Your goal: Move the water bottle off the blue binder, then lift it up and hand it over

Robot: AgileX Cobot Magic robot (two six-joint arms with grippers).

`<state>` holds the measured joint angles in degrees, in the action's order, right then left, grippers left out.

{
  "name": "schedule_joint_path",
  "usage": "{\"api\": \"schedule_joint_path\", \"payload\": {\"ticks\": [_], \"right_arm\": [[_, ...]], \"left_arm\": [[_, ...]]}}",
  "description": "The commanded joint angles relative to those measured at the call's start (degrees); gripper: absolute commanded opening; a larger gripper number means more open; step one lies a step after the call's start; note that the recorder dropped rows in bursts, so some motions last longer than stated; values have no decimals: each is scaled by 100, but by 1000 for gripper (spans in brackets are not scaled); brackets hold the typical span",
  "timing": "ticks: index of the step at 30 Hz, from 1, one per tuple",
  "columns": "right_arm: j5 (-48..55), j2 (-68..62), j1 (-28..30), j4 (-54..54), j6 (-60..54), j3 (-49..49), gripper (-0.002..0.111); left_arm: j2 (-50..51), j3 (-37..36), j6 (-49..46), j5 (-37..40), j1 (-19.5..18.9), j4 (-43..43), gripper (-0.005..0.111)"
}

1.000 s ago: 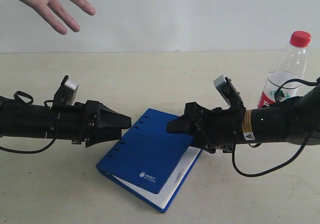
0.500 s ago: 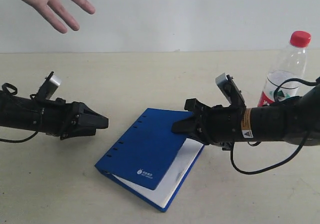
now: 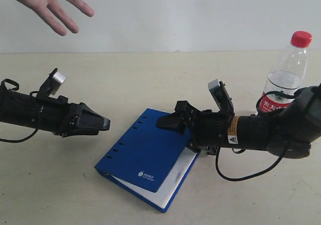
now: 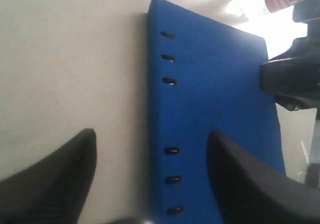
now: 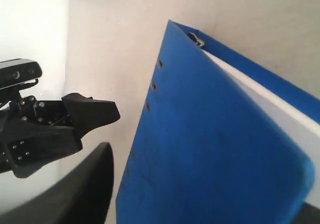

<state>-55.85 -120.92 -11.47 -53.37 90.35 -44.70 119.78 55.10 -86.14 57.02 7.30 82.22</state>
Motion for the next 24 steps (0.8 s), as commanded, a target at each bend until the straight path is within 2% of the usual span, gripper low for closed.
{"api": "schedule_joint_path", "payload": {"ticks": [1,3,4,6,8,13,18,24], "right_arm": [[-180,-120,-75,-180,-130,-192,51],[-168,-120,-111,-260,-32,-342,47],[-168,-120,-110,-286,41,-401,41],[-179,-120,-124,-351,235,-493,24],[-179,-120,-124,-375,247,-550,0],[-302,-83,-112,-665,148,-571,0],[-1411,-75,-112,-1922,-68,-571,0],[-1411,-7,-112,-2662,-98,-571,0]], "left_arm": [[-14,26,-29,299,30,-26,59],[-14,26,-29,324,30,-26,59],[-14,26,-29,337,30,-26,59],[-14,26,-29,414,30,-26,59],[-14,26,-29,414,30,-26,59],[-14,26,-15,377,30,-64,59],[-14,26,-41,277,30,-64,59],[-14,26,-52,292,30,-64,60]]}}
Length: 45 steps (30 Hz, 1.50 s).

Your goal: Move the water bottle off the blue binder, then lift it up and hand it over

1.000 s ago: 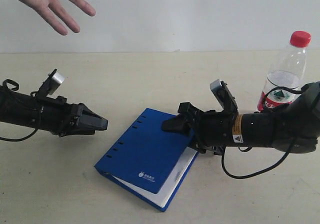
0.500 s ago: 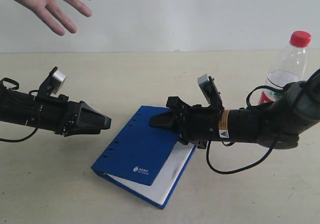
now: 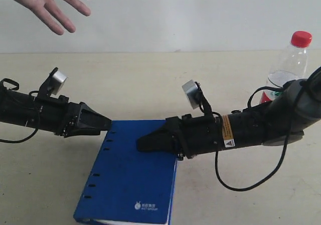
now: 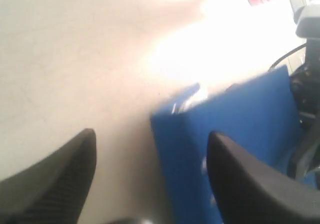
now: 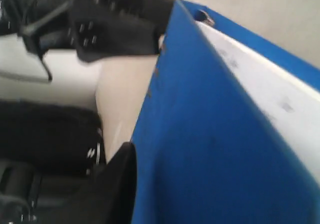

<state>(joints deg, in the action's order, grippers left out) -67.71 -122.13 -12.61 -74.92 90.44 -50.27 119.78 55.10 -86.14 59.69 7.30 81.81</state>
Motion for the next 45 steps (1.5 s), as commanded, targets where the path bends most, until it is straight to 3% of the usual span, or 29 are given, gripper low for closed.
{"api": "schedule_joint_path", "payload": {"ticks": [1,8,17,22,28,30,36,42,45], "right_arm": [[-226,114,2,-597,-107,-15,0],[-226,114,2,-742,-365,-15,0],[-226,227,11,-381,-595,-15,0],[-226,405,11,530,-952,-15,0],[-226,418,11,737,-911,-15,0],[-226,418,11,734,-897,-15,0],[352,418,11,862,-887,-15,0],[2078,418,11,787,-405,-15,0],[2327,418,11,787,-285,-15,0]], "left_arm": [[-14,26,-63,63,30,-24,60],[63,26,-63,944,30,9,60],[285,26,-13,955,30,-247,60],[299,26,1,1006,30,-234,60],[299,26,-34,1028,55,413,60],[299,26,-34,1028,224,621,60],[299,26,-78,1028,1231,884,60],[299,26,115,1028,1368,1260,60],[279,26,221,1028,1406,1252,60]]}}
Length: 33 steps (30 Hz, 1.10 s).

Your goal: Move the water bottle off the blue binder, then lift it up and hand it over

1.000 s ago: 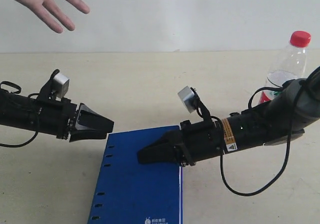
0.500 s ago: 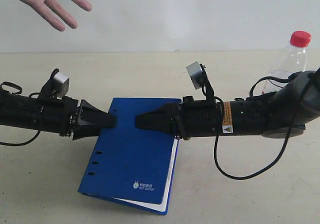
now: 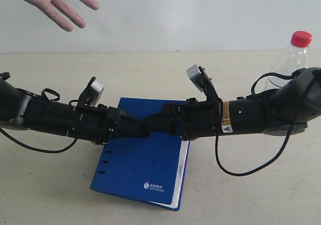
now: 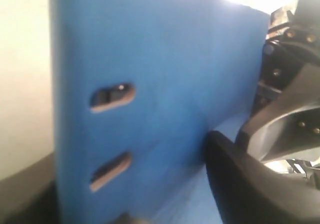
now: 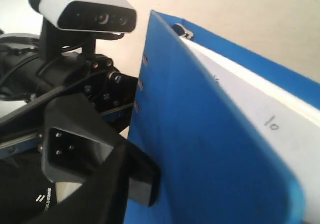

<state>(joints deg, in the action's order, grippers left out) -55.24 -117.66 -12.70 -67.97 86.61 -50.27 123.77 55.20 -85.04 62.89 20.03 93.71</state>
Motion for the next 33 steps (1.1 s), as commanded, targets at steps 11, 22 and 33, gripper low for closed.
{"api": "schedule_joint_path", "payload": {"ticks": [11,22,33], "right_arm": [[1093,-9,20,92,111,-15,0],[1603,5,20,-149,15,-15,60],[2313,1285,20,-3198,2179,4,61]], "left_arm": [[-207,17,62,707,121,305,5],[-207,17,-482,707,-443,285,5],[-227,17,-708,707,-1014,106,5]]}}
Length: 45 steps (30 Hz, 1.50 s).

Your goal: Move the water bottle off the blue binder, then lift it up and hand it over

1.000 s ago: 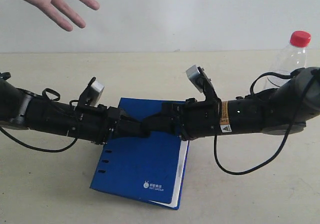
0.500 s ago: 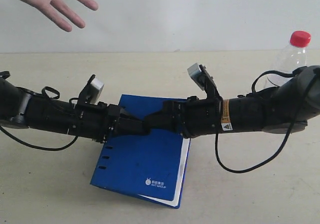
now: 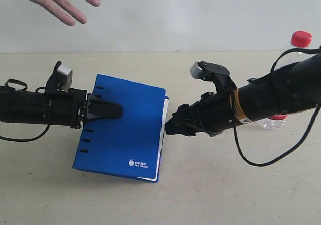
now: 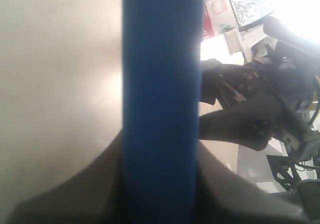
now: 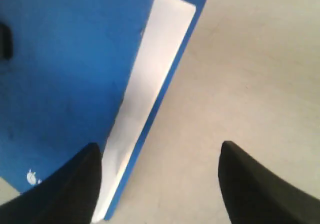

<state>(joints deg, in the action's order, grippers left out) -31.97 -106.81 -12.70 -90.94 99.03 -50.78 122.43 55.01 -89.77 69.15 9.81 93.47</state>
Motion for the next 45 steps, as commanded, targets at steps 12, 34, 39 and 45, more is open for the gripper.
{"api": "schedule_joint_path", "payload": {"ticks": [12,34,39,45], "right_arm": [[-448,200,20,-901,692,143,61],[-1194,209,20,711,-1381,143,61],[-1003,105,20,1089,-1439,143,61],[-1599,-392,20,1759,-1665,143,60]], "left_arm": [[-868,35,-367,82,20,-782,5],[-1478,35,-294,82,20,-1217,5],[-1478,35,-294,82,20,-1217,5],[-1478,35,-271,82,20,-1229,5]]}}
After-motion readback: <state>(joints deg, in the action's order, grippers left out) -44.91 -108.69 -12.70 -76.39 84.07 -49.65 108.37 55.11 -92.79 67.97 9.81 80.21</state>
